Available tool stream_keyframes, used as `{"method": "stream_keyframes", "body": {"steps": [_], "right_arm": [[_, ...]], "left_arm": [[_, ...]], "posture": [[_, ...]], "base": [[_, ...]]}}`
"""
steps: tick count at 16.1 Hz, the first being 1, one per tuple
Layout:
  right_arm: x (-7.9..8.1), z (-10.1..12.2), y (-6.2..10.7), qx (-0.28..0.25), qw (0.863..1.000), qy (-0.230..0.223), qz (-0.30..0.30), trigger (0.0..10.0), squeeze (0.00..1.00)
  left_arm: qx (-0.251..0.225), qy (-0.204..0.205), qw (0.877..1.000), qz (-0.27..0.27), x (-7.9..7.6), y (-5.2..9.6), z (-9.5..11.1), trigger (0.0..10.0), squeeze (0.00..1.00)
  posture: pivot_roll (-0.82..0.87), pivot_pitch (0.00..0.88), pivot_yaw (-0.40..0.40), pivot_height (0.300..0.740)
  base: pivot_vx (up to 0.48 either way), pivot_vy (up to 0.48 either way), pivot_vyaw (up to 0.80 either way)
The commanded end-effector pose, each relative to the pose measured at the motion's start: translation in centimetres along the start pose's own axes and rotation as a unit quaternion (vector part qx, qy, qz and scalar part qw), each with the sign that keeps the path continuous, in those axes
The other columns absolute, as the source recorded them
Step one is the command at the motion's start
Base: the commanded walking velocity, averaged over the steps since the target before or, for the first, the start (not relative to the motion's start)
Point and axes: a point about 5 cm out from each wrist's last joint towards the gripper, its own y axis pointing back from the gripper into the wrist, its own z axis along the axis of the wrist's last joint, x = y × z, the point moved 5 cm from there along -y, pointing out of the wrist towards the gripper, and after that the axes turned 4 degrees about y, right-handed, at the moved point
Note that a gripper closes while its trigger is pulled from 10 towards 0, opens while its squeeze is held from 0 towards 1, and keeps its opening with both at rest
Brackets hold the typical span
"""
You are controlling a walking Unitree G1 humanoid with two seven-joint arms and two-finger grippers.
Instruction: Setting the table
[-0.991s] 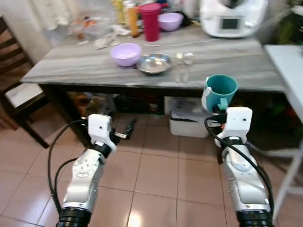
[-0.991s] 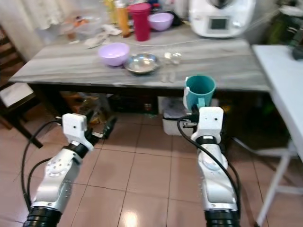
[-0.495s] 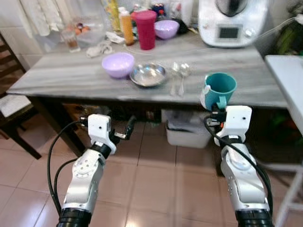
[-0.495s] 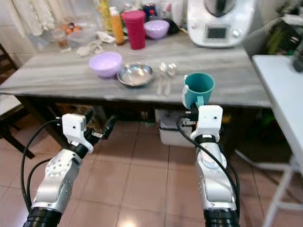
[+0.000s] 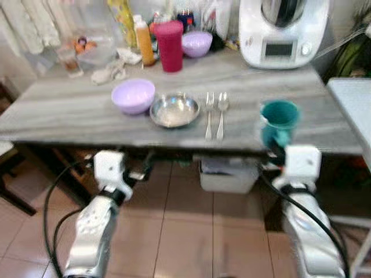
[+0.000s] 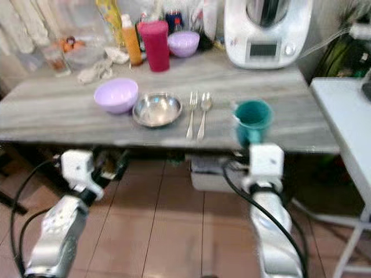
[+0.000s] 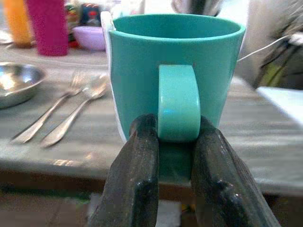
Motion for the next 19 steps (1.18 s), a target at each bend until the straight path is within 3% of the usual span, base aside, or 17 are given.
{"method": "stream_keyframes", "body": {"steps": [1, 8, 19], "right_arm": [[0.6, 1.7, 0.3, -0.03, 1.0, -0.005, 0.006, 10.0, 0.0], [0.5, 3.1, 0.4, -0.049, 0.999, 0.013, 0.009, 10.0, 0.0], [0.8, 3.1, -0.2, -0.047, 0.999, 0.011, 0.007, 10.0, 0.0]], "left_arm": [[-0.006, -0.007, 1.0, 0.022, 1.3, 0.4, 0.7, 10.0, 0.0], [-0.012, 0.001, 1.0, 0.019, 0.3, 0.3, 1.1, 10.0, 0.0], [-0.011, 0.006, 1.0, 0.01, -0.2, 0.3, 1.3, 10.0, 0.0]], "posture": [[-0.23, 0.063, 0.056, 0.74], [-0.24, 0.054, 0.05, 0.74], [-0.23, 0.055, 0.053, 0.74]], "base": [[0.311, 0.0, 0.0], [0.296, 0.0, 0.0], [0.346, 0.0, 0.0]]}}
